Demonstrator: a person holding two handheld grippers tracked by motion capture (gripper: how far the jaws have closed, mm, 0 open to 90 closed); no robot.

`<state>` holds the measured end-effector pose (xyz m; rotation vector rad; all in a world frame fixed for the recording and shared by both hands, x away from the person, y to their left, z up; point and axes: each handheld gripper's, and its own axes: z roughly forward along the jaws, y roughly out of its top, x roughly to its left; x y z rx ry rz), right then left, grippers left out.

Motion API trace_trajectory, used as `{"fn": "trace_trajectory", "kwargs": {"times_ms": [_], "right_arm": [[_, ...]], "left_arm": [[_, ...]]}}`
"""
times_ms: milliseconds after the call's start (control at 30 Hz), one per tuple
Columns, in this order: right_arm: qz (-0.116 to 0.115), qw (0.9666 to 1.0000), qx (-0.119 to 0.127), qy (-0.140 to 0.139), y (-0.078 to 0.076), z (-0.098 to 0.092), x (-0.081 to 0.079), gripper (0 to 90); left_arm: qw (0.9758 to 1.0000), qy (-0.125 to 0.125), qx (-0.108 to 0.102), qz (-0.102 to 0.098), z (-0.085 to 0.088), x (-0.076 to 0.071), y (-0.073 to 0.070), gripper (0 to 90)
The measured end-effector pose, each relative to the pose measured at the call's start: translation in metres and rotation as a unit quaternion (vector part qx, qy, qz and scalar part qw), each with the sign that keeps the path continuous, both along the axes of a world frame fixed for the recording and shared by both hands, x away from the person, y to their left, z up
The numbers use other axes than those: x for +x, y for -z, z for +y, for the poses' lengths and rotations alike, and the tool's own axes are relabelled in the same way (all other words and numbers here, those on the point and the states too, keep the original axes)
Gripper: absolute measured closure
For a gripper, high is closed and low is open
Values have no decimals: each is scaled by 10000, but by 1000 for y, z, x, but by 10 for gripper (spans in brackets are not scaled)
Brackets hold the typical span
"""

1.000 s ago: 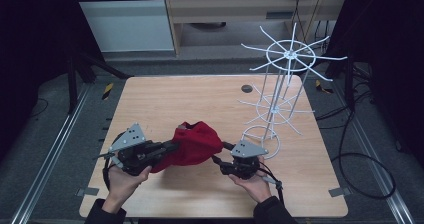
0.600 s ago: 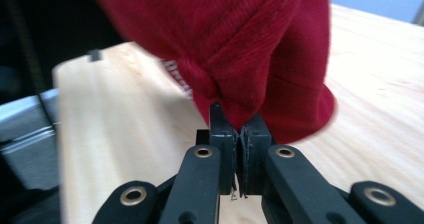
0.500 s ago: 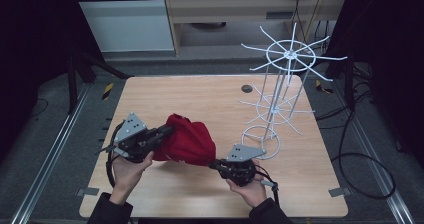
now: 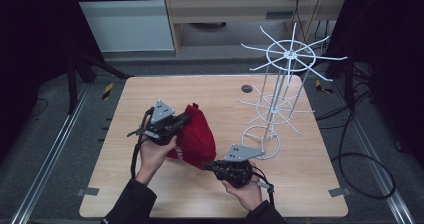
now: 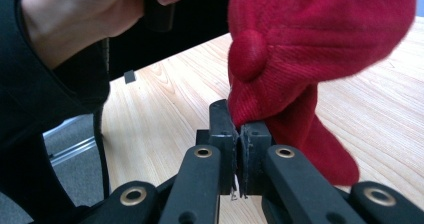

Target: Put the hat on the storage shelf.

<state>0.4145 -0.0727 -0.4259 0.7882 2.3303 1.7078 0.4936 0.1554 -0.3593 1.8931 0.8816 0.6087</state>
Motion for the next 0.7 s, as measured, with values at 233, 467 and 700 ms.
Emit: {"fn": "trace_trajectory", "kwargs": {"times_ms": [233, 467, 700], "right_arm": [[86, 10000, 21, 8, -2, -1, -1, 877], [369, 9989, -273, 135, 11, 0, 5, 876], [489, 9970, -503, 329, 24, 10, 10, 869]], "left_arm": [[9988, 11, 316, 366, -12, 12, 18, 851], [9954, -44, 331, 895, 5, 21, 61, 851], [9933, -82, 583, 999, 11, 28, 75, 804]]}}
